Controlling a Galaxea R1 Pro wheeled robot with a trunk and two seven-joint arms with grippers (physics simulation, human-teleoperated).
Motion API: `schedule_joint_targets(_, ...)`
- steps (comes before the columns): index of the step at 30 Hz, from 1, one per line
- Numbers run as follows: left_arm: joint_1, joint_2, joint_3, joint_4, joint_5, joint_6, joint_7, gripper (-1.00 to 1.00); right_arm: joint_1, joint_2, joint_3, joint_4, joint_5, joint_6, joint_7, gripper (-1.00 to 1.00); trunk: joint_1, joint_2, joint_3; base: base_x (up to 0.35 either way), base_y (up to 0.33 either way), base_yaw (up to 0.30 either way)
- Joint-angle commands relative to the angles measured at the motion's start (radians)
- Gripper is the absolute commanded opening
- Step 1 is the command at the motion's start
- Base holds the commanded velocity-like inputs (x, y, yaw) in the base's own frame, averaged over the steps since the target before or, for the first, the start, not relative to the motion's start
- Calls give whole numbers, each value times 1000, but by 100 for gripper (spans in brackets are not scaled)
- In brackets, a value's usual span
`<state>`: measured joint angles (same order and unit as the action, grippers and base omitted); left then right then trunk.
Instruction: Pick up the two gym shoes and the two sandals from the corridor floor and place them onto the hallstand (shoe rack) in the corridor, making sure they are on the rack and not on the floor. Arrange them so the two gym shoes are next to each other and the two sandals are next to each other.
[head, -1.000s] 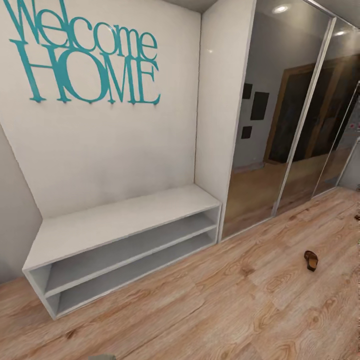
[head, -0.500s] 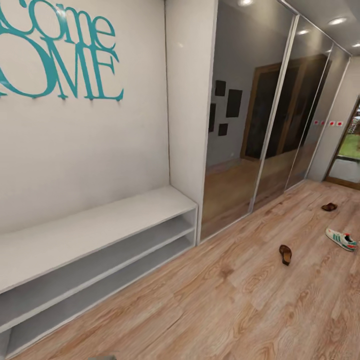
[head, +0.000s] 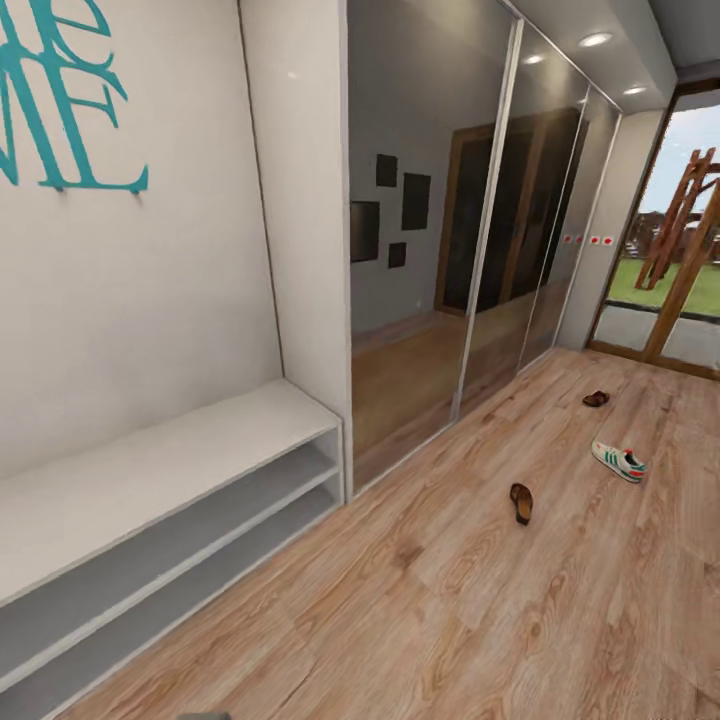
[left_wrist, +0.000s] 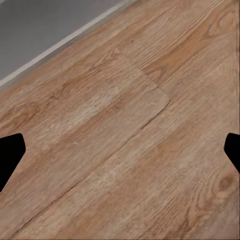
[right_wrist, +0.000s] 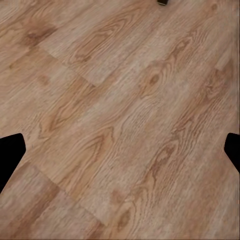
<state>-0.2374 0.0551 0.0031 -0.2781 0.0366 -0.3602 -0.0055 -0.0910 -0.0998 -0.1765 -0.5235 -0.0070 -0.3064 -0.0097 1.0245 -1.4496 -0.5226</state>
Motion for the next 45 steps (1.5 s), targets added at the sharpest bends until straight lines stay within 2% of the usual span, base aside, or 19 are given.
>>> schedule_joint_targets(1,0,0,0,0,4,-3,-1,100,-1,0,0,1,-1,-3,-1,100,0,0,-2,298,-198,-264)
schedule_joint_targets(30,0,0,0,10,1,-3,-1,100,-1,0,0,1,-1,-3,-1,100,0,0,-27,298,-197,-264)
schedule_joint_targets(45,0,0,0,10,2,-3,-1,100,-1,0,0,0,-1,-3,-1,100,0,0,-41,312,-118,-262)
